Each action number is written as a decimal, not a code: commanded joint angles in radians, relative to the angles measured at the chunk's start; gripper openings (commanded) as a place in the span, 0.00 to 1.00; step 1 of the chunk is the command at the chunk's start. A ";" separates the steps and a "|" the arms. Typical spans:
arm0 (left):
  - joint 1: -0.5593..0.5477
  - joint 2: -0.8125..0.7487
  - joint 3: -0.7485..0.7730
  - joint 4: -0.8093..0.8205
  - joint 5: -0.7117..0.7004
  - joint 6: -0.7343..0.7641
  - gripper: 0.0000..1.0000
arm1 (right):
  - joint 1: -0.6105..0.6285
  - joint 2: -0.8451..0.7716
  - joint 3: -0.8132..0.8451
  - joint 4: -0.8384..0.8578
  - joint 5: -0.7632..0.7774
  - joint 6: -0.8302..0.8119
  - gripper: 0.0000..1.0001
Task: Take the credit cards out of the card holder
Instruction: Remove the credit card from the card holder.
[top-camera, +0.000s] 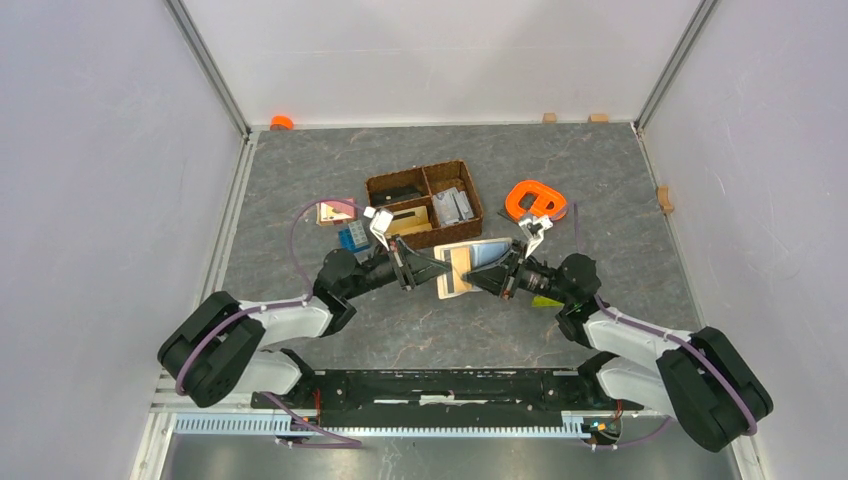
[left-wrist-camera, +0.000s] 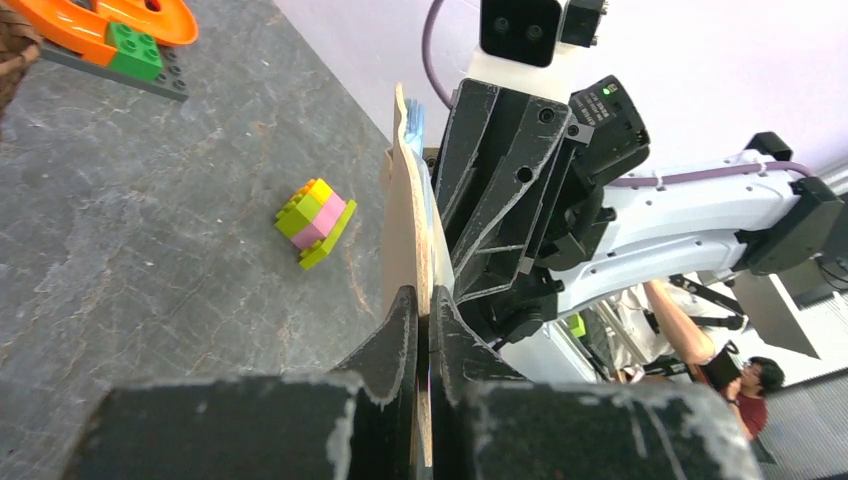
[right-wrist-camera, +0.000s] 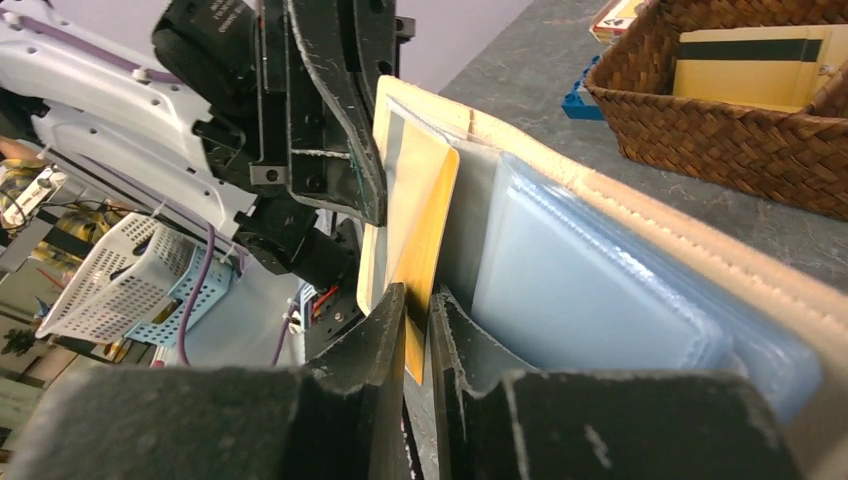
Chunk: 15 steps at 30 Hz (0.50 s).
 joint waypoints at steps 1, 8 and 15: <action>-0.005 0.032 0.013 0.189 0.090 -0.074 0.02 | 0.005 0.009 -0.018 0.190 -0.073 0.088 0.19; -0.002 0.013 0.004 0.192 0.090 -0.068 0.20 | -0.011 0.037 -0.040 0.284 -0.087 0.164 0.00; -0.002 0.023 0.005 0.194 0.092 -0.069 0.19 | -0.029 0.061 -0.053 0.343 -0.093 0.204 0.00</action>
